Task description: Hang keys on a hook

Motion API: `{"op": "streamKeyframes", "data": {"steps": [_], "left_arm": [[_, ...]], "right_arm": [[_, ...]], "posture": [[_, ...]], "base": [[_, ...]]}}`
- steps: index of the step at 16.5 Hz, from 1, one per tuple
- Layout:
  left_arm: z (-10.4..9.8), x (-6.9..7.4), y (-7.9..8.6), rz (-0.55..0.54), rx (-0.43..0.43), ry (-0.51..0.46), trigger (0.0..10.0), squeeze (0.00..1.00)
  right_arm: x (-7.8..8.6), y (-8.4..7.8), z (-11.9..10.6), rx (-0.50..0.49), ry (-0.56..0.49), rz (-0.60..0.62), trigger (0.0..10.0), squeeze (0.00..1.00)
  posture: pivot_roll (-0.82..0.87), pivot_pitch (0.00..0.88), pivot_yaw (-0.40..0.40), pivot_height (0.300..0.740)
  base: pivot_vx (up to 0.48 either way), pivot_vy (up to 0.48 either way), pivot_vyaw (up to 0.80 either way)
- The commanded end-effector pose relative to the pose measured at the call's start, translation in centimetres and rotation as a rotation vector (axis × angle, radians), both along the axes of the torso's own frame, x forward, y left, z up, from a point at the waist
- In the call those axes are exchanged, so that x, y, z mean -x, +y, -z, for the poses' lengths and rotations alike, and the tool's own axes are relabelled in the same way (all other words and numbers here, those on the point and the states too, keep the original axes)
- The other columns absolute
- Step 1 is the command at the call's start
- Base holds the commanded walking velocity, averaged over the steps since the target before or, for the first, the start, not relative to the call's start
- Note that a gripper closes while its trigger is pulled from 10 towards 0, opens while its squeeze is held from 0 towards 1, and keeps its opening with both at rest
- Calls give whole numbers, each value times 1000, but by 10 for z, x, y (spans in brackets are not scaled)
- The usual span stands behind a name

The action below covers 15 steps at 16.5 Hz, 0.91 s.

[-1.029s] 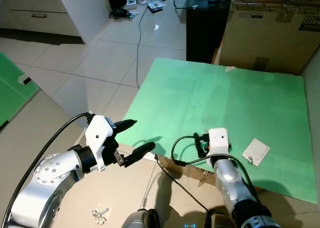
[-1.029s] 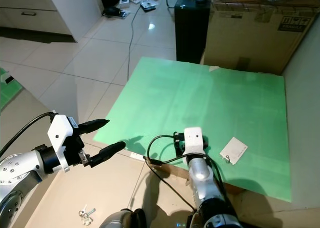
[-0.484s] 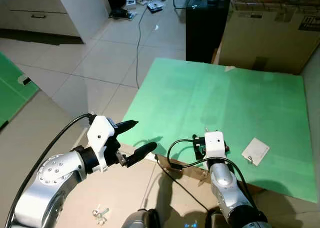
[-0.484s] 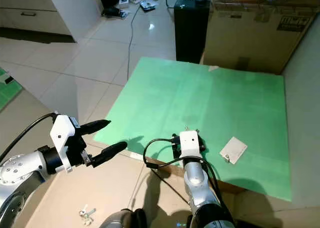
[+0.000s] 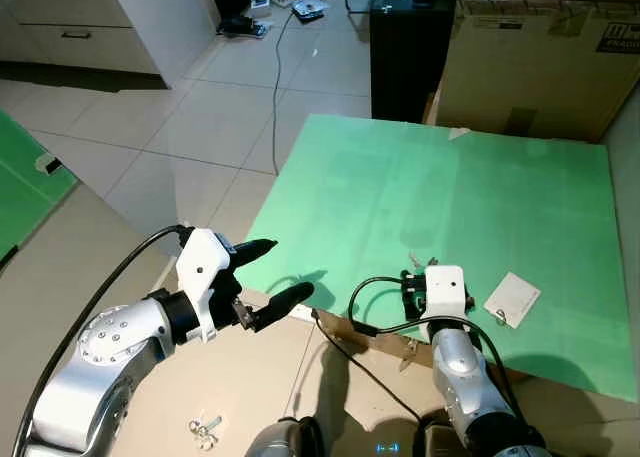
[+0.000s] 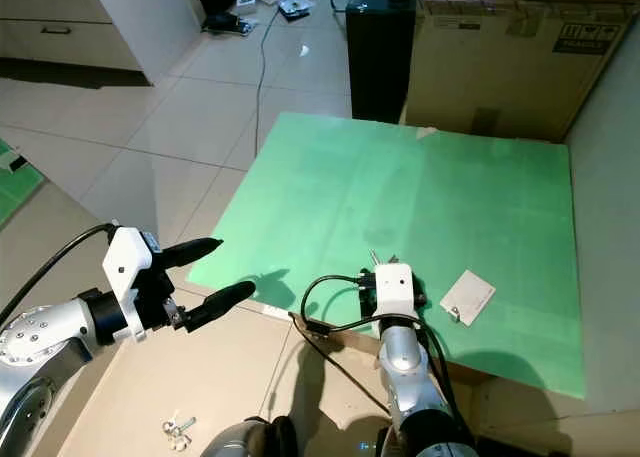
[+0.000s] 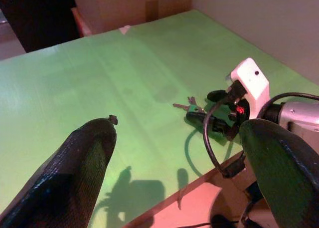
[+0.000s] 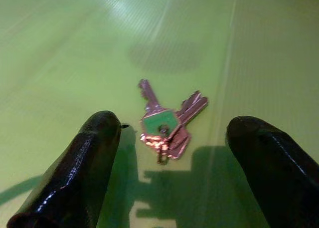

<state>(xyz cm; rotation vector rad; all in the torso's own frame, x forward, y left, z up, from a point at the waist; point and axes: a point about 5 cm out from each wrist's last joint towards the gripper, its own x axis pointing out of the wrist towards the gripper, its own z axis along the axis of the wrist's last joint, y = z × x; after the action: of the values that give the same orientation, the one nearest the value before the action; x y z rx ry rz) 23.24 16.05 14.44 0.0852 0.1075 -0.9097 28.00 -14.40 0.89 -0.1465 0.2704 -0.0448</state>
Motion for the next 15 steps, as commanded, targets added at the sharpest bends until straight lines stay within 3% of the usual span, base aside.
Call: {"op": "streamKeyframes", "data": {"steps": [1,3,11,15], "left_arm": [[6,2,2,3,-7,25,10000,0],[16,5,12,6,-65,33,10000,0],[22,9,16,-30,-38,64,10000,0],[22,10,17,-26,-47,71,10000,0]], "right_arm": [[2,4,3,-7,16,-11,0,0],[1,5,2,-8,16,-30,0,0],[-8,-1,1,0,43,-58,0,0],[-12,2,2,-51,67,-63,0,0]], "posture": [[102,202,204,740],[100,205,203,740],[112,216,190,740],[125,225,199,740]], "base": [[0,0,0],[0,0,0],[0,0,0],[0,0,0]]}}
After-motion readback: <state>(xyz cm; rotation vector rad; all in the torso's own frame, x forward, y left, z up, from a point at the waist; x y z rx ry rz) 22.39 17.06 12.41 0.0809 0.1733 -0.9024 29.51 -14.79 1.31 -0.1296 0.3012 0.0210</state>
